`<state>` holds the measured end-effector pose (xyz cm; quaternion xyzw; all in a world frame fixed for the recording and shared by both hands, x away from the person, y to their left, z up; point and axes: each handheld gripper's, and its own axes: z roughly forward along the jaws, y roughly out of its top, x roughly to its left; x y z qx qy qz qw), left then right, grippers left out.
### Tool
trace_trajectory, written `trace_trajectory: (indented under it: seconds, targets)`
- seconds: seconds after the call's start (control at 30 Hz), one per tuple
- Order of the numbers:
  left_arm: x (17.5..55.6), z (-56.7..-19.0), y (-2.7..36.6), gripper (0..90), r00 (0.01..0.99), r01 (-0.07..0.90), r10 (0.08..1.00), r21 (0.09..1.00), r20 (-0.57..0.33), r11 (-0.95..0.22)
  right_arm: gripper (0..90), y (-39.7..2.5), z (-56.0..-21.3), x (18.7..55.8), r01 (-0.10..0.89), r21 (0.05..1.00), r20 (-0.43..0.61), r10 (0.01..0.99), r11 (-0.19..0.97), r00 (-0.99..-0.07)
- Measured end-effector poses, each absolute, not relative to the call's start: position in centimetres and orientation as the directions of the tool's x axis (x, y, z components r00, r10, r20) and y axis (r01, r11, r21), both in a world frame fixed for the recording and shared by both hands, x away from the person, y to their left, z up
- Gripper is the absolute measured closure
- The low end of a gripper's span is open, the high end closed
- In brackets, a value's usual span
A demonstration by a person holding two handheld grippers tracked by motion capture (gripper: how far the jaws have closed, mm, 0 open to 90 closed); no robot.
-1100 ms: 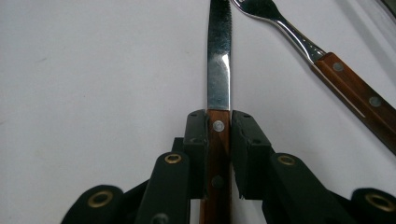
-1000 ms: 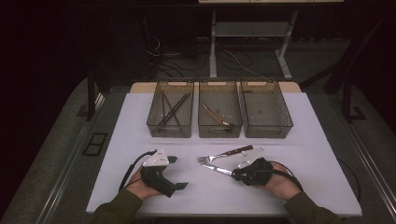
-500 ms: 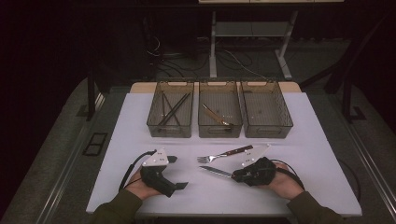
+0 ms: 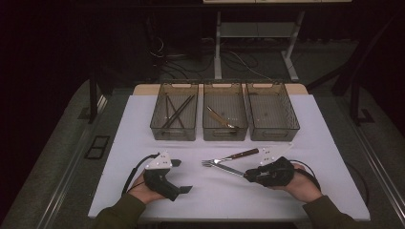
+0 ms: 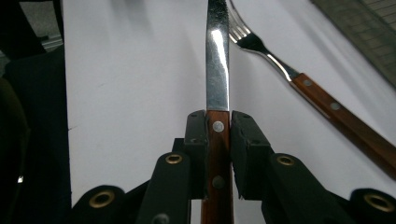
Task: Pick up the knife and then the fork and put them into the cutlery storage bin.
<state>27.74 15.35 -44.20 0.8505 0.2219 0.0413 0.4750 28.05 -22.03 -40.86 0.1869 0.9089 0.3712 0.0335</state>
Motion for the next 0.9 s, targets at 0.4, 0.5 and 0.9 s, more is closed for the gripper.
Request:
trace_trajectory:
  seconds: [0.4,0.5,0.9]
  targets:
    - [27.7,-44.1,15.5,0.0,0.899,0.336,0.415,0.827,-0.139,-0.451,77.4,-22.9,-40.1,28.8,0.344,0.704,0.08,0.412,0.621,-0.908]
    - [27.7,-44.1,15.5,0.0,0.898,0.339,0.417,0.829,-0.143,-0.445,77.4,-23.2,-39.8,29.1,0.343,0.709,0.07,0.422,0.616,-0.904]
    - [27.8,-44.1,15.5,0.0,0.896,0.344,0.418,0.828,-0.149,-0.443,77.5,-25.0,-39.4,30.4,0.377,0.729,0.066,0.489,0.571,-0.87]
